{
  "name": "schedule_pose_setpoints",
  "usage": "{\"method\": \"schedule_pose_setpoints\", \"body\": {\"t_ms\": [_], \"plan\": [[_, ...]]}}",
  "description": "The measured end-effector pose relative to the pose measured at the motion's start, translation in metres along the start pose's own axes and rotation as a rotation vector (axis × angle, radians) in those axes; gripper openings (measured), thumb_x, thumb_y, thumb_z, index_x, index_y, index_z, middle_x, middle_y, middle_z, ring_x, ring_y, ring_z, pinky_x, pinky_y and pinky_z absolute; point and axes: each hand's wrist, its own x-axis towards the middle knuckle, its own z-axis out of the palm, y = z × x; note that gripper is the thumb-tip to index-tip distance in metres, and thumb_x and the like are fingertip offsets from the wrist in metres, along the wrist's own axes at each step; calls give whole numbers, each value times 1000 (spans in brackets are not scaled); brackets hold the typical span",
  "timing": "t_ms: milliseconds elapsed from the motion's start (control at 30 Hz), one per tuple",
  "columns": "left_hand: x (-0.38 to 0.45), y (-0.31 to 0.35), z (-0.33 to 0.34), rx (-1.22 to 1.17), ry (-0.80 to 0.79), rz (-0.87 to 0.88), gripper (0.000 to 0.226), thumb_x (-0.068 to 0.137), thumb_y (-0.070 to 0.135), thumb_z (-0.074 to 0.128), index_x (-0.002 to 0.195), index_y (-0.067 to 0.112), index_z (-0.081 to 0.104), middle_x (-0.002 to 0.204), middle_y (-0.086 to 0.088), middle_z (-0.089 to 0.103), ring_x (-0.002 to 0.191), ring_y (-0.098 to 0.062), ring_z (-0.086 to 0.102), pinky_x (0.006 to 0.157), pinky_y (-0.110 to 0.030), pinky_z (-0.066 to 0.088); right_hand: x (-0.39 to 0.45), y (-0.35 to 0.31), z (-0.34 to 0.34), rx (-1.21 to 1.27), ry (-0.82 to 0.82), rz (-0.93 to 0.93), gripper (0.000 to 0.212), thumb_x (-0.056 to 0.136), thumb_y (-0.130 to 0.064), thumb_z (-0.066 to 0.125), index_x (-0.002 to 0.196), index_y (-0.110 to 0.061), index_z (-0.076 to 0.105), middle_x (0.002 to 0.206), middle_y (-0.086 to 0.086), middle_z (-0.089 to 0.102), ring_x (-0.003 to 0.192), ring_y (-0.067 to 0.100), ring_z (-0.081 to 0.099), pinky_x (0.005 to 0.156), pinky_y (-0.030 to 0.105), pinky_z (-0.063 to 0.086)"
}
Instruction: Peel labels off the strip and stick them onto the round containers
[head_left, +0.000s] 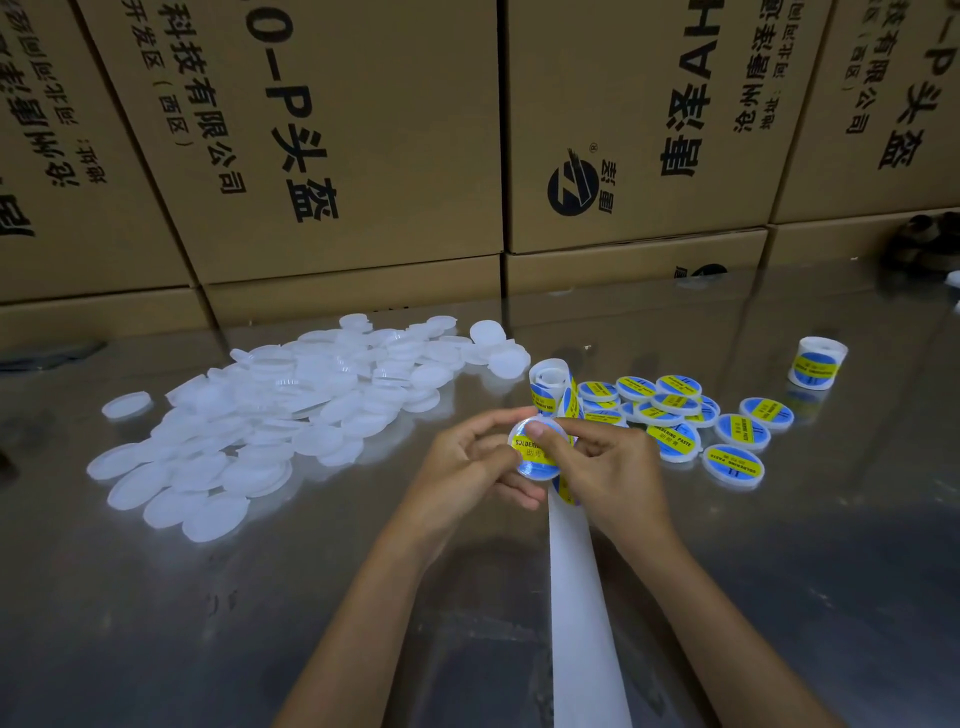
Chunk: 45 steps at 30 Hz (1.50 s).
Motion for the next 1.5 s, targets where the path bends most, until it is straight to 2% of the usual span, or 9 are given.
{"method": "schedule_pose_setpoints", "body": {"t_ms": [67, 233, 400, 500, 633, 867, 1167, 1333, 1500], "plan": [[0, -1, 1, -9, -37, 4, 43, 93, -12, 53, 123, 16, 66, 98, -25, 73, 67, -28, 72, 65, -30, 60, -1, -1, -1, 3, 12, -13, 15, 87, -40, 73, 73, -45, 75, 59, 14, 65, 58, 34, 58, 57, 41, 47], [0, 0, 3, -19, 14, 17, 36, 90, -1, 69, 120, 17, 69, 91, -19, 76, 65, -27, 73, 61, -29, 60, -1, -1, -2, -29, 6, -27, 43, 96, -33, 61, 57, -15, 63, 45, 6, 48, 45, 8, 39, 49, 34, 36], [1, -1, 1, -93, 190, 34, 24, 91, 8, 70, 111, 22, 73, 82, -18, 76, 59, -27, 73, 56, -29, 59, 0, -5, 1, 47, -188, -47, 10, 87, -36, 72, 85, -46, 73, 51, -6, 42, 52, 7, 37, 52, 22, 34], [2, -2, 3, -127, 258, 38, 15, 90, 15, 72, 100, 25, 78, 79, -18, 76, 54, -28, 71, 50, -29, 58, 0, -1, 3, 62, -225, -62, 38, 79, -26, 82, 91, -59, 68, 55, -8, 41, 54, 5, 36, 53, 19, 33], [3, -3, 4, -133, 241, 8, 16, 91, 20, 72, 106, 22, 77, 83, -16, 76, 57, -27, 72, 52, -29, 59, -2, -2, 2, 80, -222, -79, 34, 89, -23, 73, 96, -56, 69, 52, -8, 38, 53, 8, 33, 52, 23, 30], [4, -6, 9, -62, 50, 41, 49, 88, -7, 67, 130, 17, 62, 93, -16, 75, 65, -22, 70, 67, -28, 60, 1, 3, -3, 62, -75, 59, 23, 100, -16, 57, 88, -27, 73, 43, -10, 56, 41, 4, 47, 49, 20, 42], [6, -12, 5, -9, 307, 72, 21, 99, 17, 61, 114, 8, 72, 70, -13, 74, 47, -21, 66, 48, -27, 57, 3, 3, -1, 213, -371, 213, 12, 92, -16, 68, 101, -22, 70, 51, 4, 59, 46, 7, 50, 50, 14, 40], [10, -17, 9, -71, 312, 22, 19, 104, 30, 51, 119, 28, 62, 88, -7, 78, 57, -25, 71, 48, -31, 58, 16, 12, -12, 224, -98, 316, 16, 94, -12, 64, 110, -14, 66, 47, -3, 57, 44, 3, 48, 50, 13, 41], [12, -27, 5, -57, 354, -41, 23, 104, 15, 51, 124, 14, 63, 83, -9, 77, 55, -20, 68, 46, -28, 56, 30, 36, -38, 58, 287, 290, 21, 94, -16, 62, 114, -24, 60, 67, 11, 64, 59, 9, 61, 56, 14, 45]]}}
